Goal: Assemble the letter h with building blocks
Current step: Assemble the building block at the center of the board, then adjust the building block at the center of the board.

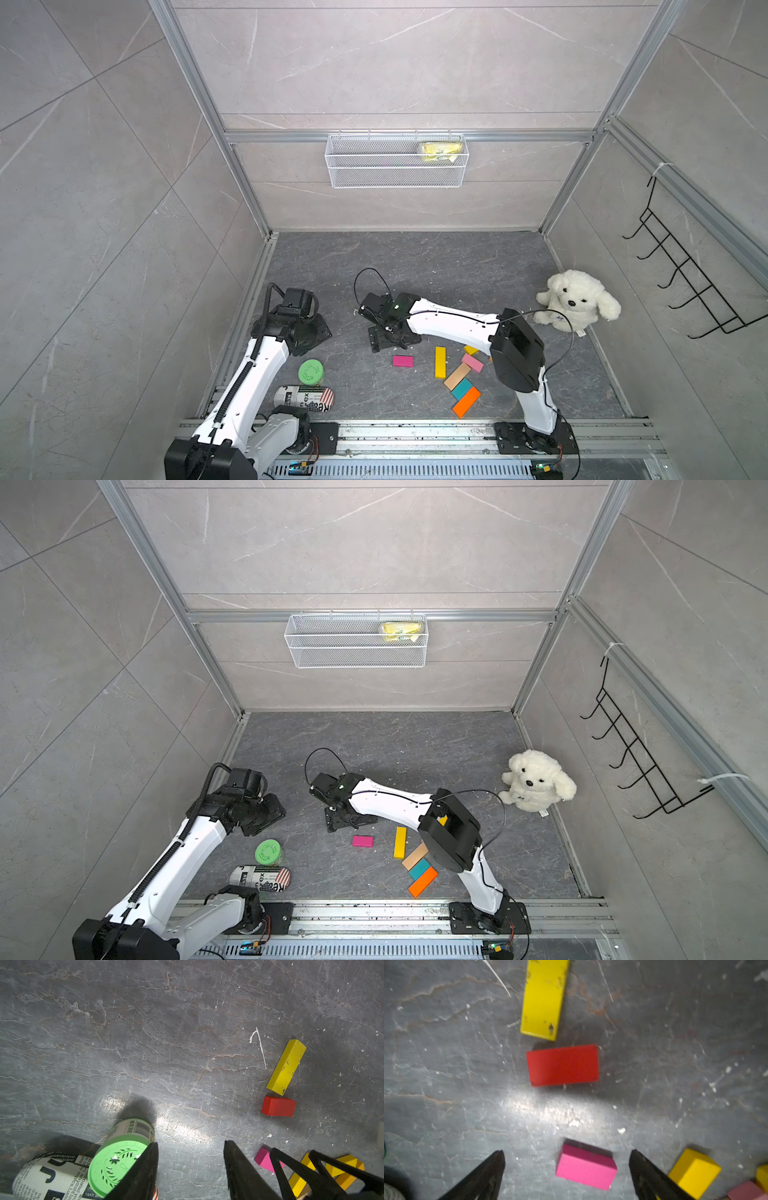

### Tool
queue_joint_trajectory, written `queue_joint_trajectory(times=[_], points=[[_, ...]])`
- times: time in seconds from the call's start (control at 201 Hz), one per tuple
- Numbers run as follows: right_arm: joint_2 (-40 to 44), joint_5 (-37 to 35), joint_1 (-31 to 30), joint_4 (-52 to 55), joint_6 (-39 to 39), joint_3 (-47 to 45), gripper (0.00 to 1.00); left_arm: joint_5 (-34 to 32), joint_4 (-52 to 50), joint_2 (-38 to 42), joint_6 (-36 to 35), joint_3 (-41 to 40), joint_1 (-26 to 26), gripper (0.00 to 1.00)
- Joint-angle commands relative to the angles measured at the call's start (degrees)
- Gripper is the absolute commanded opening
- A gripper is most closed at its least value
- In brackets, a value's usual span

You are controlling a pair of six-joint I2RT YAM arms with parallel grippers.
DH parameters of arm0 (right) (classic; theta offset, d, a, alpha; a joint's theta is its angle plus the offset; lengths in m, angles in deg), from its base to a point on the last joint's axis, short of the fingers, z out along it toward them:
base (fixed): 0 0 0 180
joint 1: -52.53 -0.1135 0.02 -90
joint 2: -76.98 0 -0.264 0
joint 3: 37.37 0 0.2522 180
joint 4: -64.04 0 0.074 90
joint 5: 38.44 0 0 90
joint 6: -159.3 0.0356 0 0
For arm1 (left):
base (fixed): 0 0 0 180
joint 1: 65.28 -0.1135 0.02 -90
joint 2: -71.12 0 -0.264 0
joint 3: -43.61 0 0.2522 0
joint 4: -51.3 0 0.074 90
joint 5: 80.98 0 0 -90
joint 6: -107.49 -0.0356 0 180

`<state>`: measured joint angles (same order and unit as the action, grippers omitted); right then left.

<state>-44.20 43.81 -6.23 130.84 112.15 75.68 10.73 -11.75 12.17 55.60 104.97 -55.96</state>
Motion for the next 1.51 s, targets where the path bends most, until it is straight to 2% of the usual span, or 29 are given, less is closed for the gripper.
queue_joint_trajectory(times=[0.0, 0.299, 0.577, 0.717, 0.821, 0.911, 1.075, 1.508], points=[[-4.65, -0.78, 2.16, 2.05, -4.59, 4.94, 0.97, 0.28, -0.94, -0.03, -1.19, 2.45, -0.18, 0.55], [-14.05, -0.05, 3.35, 7.57, -7.34, 16.78, 0.96, 0.47, -0.88, -0.7, -1.25, 2.7, -0.24, 0.55], [-15.56, -1.26, 3.25, 8.49, -5.6, 17.5, 0.91, 0.31, -1.24, -0.63, -1.43, 2.87, -0.26, 0.55], [-15.88, -0.32, 3.18, 8.36, -5.11, 17.39, 0.82, 0.3, -1.15, -0.65, -1.5, 3.11, -0.2, 0.55], [-15.83, 0.01, 2.98, 8.16, -4.19, 17.48, 0.68, 0.22, -1.15, -0.71, -1.53, 3.14, -0.25, 0.56], [-15.92, -0.13, 2.92, 8.35, -2.89, 17.59, 0.6, 0.16, -1.06, -0.9, -1.54, 3.12, -0.23, 0.55], [-16.32, -0.19, 2.78, 9.19, 0.68, 18.22, 0.54, -0.05, -1.19, -0.94, -1.68, 3.36, -0.19, 0.55], [-17.38, -1.29, 2.48, 10.28, 7.76, 18.8, 0.52, -0.64, -1.19, -0.89, -2.07, 3.4, -0.25, 0.55]])
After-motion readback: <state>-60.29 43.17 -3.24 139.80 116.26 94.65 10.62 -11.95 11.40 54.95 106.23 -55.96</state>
